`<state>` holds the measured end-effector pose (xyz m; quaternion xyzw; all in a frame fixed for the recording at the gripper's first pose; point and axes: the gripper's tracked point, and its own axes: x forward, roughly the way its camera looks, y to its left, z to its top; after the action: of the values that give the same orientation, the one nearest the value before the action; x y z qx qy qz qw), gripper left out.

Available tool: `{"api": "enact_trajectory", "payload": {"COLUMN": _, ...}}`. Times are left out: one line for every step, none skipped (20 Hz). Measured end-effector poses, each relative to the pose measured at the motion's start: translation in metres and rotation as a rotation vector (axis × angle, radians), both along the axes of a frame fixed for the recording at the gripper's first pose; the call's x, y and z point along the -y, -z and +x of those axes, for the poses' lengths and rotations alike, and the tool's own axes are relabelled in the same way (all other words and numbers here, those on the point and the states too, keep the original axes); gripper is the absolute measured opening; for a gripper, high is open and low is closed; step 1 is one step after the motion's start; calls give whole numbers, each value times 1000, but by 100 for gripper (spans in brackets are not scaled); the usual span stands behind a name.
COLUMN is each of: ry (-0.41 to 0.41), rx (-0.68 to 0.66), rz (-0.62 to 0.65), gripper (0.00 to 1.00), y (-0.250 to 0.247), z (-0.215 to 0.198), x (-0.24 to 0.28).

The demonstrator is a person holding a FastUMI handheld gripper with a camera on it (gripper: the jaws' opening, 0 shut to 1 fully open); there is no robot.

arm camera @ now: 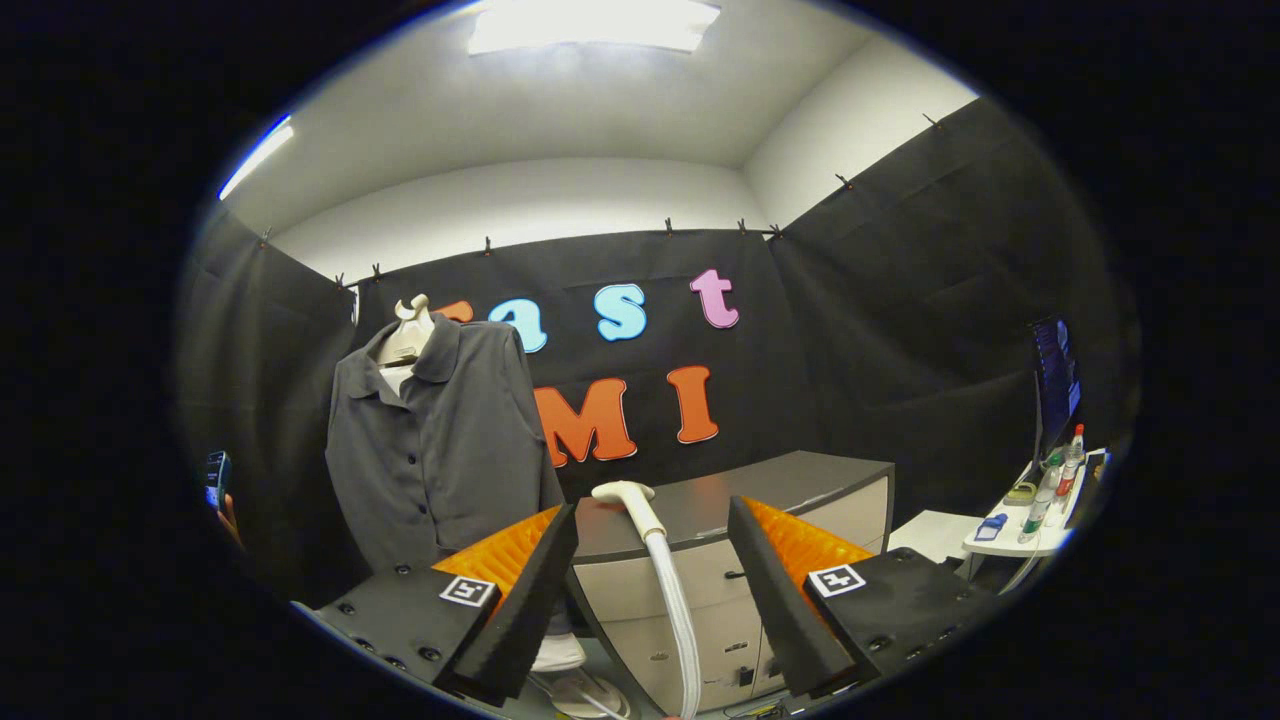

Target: Iron the clothes twice with a garment steamer, once on the left side and once on the right side.

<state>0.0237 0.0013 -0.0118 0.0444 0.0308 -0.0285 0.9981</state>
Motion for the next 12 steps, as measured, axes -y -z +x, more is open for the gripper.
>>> {"api": "enact_trajectory", "payload": {"ry": 0, "rx": -5, "rz": 2, "gripper": 97, "y": 1, "z": 4, "x": 0}}
{"api": "enact_trajectory", "payload": {"ry": -7, "rx": -8, "rz": 6, "gripper": 98, "y": 1, "z": 7, "x": -2}}
{"api": "enact_trajectory", "payload": {"ry": -10, "rx": -12, "rz": 8, "gripper": 98, "y": 1, "z": 12, "x": -3}}
{"api": "enact_trajectory", "payload": {"ry": -15, "rx": -17, "rz": 9, "gripper": 98, "y": 1, "z": 17, "x": -4}}
{"api": "enact_trajectory", "payload": {"ry": -25, "rx": -24, "rz": 7, "gripper": 98, "y": 0, "z": 23, "x": -7}}
{"api": "enact_trajectory", "payload": {"ry": -41, "rx": -30, "rz": 3, "gripper": 98, "y": -2, "z": 31, "x": -10}}
{"api": "enact_trajectory", "payload": {"ry": -60, "rx": -35, "rz": -3, "gripper": 98, "y": -5, "z": 40, "x": -14}}
{"api": "enact_trajectory", "payload": {"ry": -76, "rx": -40, "rz": -10, "gripper": 98, "y": -10, "z": 55, "x": -17}}
{"api": "enact_trajectory", "payload": {"ry": -89, "rx": -52, "rz": -19, "gripper": 98, "y": -13, "z": 69, "x": -18}}
{"api": "enact_trajectory", "payload": {"ry": -91, "rx": -71, "rz": -28, "gripper": 98, "y": -14, "z": 85, "x": -15}}
{"api": "enact_trajectory", "payload": {"ry": -101, "rx": -94, "rz": -35, "gripper": 98, "y": -14, "z": 103, "x": -15}}
{"api": "enact_trajectory", "payload": {"ry": -128, "rx": -118, "rz": -39, "gripper": 98, "y": -14, "z": 121, "x": -22}}
